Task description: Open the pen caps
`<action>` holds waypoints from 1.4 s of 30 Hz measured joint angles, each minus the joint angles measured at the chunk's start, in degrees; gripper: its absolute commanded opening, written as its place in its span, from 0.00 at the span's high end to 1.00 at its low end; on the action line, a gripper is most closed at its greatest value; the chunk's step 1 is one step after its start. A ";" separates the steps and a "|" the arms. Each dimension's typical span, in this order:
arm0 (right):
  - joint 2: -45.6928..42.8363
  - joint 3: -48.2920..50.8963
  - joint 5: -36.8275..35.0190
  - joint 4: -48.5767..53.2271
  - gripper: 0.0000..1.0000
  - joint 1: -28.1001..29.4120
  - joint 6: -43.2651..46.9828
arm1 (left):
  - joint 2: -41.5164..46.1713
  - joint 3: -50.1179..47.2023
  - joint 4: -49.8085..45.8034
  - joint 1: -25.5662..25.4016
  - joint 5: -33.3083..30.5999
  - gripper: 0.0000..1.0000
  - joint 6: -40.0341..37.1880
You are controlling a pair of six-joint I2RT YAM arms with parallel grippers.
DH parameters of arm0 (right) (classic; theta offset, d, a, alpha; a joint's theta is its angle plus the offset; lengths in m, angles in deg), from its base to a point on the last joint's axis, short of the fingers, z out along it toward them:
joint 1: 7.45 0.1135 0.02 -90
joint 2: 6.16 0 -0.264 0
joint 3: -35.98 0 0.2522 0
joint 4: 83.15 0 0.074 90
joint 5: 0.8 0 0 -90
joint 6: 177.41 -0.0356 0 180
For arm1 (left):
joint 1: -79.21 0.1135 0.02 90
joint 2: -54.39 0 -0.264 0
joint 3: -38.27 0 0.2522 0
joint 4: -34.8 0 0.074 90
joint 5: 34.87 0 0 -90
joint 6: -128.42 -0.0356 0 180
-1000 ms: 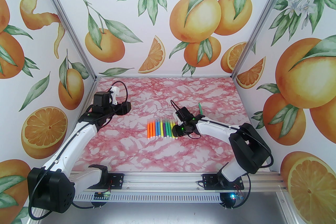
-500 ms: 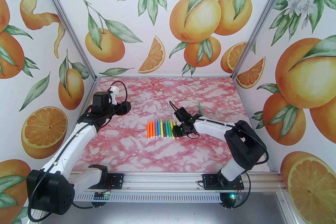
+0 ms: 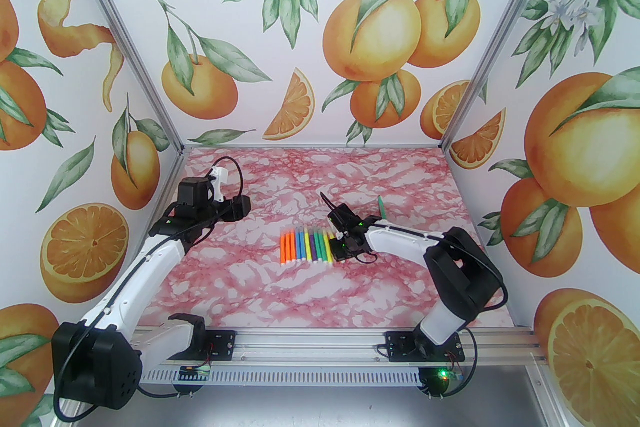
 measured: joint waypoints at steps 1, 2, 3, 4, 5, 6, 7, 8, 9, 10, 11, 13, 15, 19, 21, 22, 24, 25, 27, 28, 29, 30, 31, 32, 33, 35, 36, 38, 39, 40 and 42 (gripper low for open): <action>-0.11 0.04 0.04 0.02 0.92 0.00 0.00 | -0.11 -0.37 0.59 -0.04 0.83 0.29 0.48; -0.35 0.11 0.22 0.02 0.93 0.00 0.02 | -0.24 -0.90 1.36 -0.15 1.66 0.29 1.27; -0.79 0.15 0.42 0.02 0.94 0.00 0.02 | -0.44 -1.33 1.95 -0.28 2.38 0.30 1.81; -1.38 0.20 0.57 0.02 0.95 0.00 0.02 | -0.66 -1.70 2.54 -0.50 3.02 0.30 2.38; -2.25 0.20 0.76 0.02 0.96 0.00 0.02 | -0.96 -2.01 3.17 -0.85 3.69 0.30 2.93; -3.32 0.20 1.03 0.00 0.96 0.00 0.02 | -1.38 -2.23 3.74 -1.40 4.35 0.30 3.50; -4.24 0.20 1.09 -0.11 0.97 0.00 0.00 | -1.81 -2.29 4.17 -2.01 4.94 0.30 4.02; -5.40 0.20 1.40 -0.22 0.98 0.00 0.02 | -2.32 -2.32 4.76 -2.75 5.40 0.31 4.50; -6.45 0.20 1.66 -0.35 0.98 0.00 0.02 | -2.86 -2.29 5.55 -3.72 5.86 0.32 4.96; -7.28 0.20 1.97 -0.46 0.99 0.00 0.02 | -3.30 -2.32 6.05 -4.44 6.21 0.32 5.49; -8.26 0.20 2.47 -0.66 0.99 0.00 0.04 | -3.89 -2.32 6.80 -5.40 6.75 0.33 6.08; -9.84 0.20 3.78 -1.33 1.00 0.00 0.13 | -5.05 -2.32 8.17 -6.88 7.67 0.34 7.37; -11.47 0.50 5.46 -2.58 1.00 0.00 0.22 | -6.38 -2.32 9.66 -8.26 8.66 0.37 8.79; -14.23 1.70 9.40 -5.25 1.00 0.00 0.22 | -8.85 -2.29 12.81 -10.60 10.64 0.40 11.37; -15.21 2.34 11.58 -6.78 1.00 0.00 0.24 | -10.40 -2.27 14.62 -12.04 11.72 0.41 12.72; -15.56 2.62 12.66 -7.50 1.00 0.00 0.24 | -11.08 -2.27 15.28 -12.68 12.11 0.41 13.22; -16.04 3.06 14.45 -8.74 1.00 0.00 0.24 | -12.61 -2.25 16.68 -14.01 12.87 0.43 14.27; -16.17 3.30 15.52 -9.44 1.00 0.00 0.26 | -13.35 -2.23 17.35 -14.60 13.33 0.44 14.97; -16.20 3.56 16.92 -10.47 1.00 0.00 0.42 | -14.62 -2.16 18.91 -15.58 14.34 0.46 16.06; -16.20 3.74 17.53 -10.75 1.00 0.00 0.46 | -15.23 -2.08 19.69 -16.02 14.80 0.47 16.65; -16.20 3.82 18.12 -11.04 1.00 0.00 0.50 | -15.82 -1.92 20.39 -16.41 15.37 0.48 17.14; -16.20 3.93 18.67 -11.45 1.00 0.00 0.61 | -16.33 -1.68 20.90 -16.74 15.74 0.49 17.57; -16.20 4.04 19.12 -11.82 1.00 0.00 0.66 | -16.87 -1.33 21.40 -17.09 16.11 0.49 17.99; -16.20 4.07 19.56 -12.09 1.00 0.00 0.68 | -17.33 -0.94 21.86 -17.40 16.48 0.49 18.29; -16.20 4.09 19.98 -12.31 1.00 0.00 0.66 | -17.77 -0.61 22.38 -17.66 16.81 0.49 18.53; -16.20 4.17 20.57 -12.87 1.00 0.00 0.66 | -18.56 0.07 23.54 -18.25 17.57 0.49 19.39; -16.20 4.20 20.65 -13.07 1.00 0.00 0.66 | -18.88 0.33 24.02 -18.53 17.92 0.50 19.61; -16.20 4.20 21.03 -13.44 1.00 0.00 0.66 | -19.47 0.83 24.68 -18.97 18.58 0.51 20.06; -16.20 4.20 21.09 -13.53 1.00 0.00 0.68 | -19.74 0.98 24.94 -19.15 18.78 0.52 20.31; -16.20 4.22 21.29 -13.57 1.00 0.00 0.66 | -20.09 1.18 25.31 -19.32 19.10 0.53 20.68; -16.20 4.28 21.51 -13.66 1.00 0.00 0.66 | -20.65 1.42 25.90 -19.65 19.61 0.57 21.18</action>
